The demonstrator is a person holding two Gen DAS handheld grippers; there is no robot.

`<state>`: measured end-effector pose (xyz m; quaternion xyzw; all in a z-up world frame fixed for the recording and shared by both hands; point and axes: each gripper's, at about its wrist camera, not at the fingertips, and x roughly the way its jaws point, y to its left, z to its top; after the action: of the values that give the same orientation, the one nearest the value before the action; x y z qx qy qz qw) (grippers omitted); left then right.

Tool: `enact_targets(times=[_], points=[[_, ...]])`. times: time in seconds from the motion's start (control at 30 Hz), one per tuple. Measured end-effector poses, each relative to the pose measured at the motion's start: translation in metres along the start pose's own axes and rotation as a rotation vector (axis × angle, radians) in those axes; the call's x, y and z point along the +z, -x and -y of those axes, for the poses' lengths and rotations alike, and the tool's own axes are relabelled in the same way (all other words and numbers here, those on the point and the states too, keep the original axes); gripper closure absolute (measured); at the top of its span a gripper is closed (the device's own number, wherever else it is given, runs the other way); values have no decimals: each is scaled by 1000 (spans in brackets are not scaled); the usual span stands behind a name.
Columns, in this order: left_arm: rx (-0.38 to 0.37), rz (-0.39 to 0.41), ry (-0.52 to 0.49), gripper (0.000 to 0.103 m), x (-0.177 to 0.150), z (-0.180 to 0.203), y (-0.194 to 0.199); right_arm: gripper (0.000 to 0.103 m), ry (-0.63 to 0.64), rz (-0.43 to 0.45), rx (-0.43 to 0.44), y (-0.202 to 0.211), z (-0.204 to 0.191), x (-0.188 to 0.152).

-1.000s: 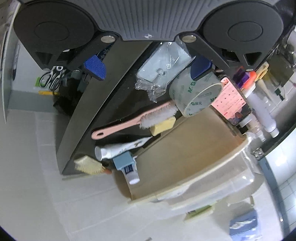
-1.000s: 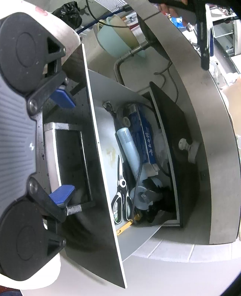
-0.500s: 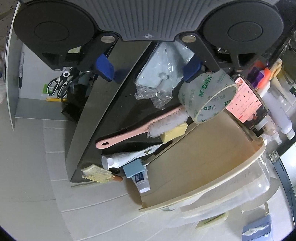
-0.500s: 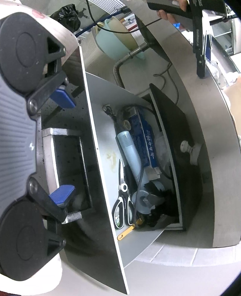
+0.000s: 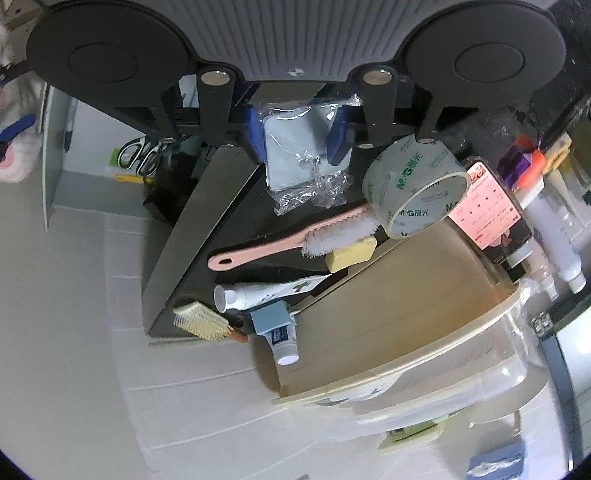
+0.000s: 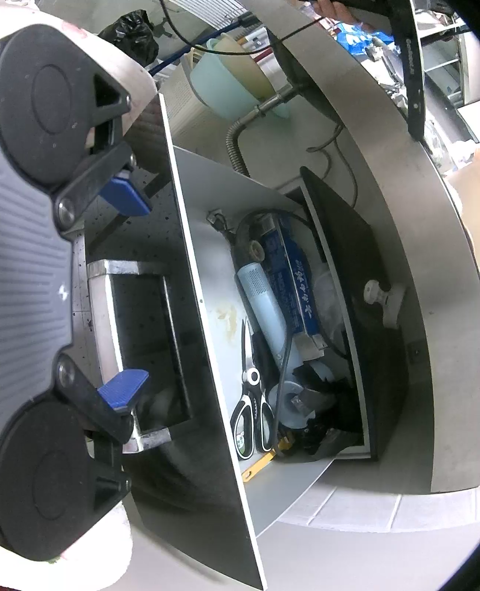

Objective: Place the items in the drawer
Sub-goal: 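Move the left gripper to the clear plastic bag and close on it, then lift the clear plastic bag off the countertop with the left gripper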

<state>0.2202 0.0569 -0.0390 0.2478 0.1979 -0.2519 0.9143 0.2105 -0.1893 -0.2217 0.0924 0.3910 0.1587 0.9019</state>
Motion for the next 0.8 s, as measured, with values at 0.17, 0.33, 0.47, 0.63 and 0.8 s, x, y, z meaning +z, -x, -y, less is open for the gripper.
enact_targets(times=[0.17,0.33,0.47,0.63,0.8], points=[[15,17,48,75,4,5,13,13,-9,8,1,2,1,0],[29,48,109,87,15,5,27,13,-21,10,1,1,2,0],[54,48,136,90,25,5,33,13,-19,11,10,1,1,0],[60,71,177,93,34,5,47,13,-26,20,12,3,2,0],[48,75,242,98,44,1,61,13,-40,29,13,4,4,0]])
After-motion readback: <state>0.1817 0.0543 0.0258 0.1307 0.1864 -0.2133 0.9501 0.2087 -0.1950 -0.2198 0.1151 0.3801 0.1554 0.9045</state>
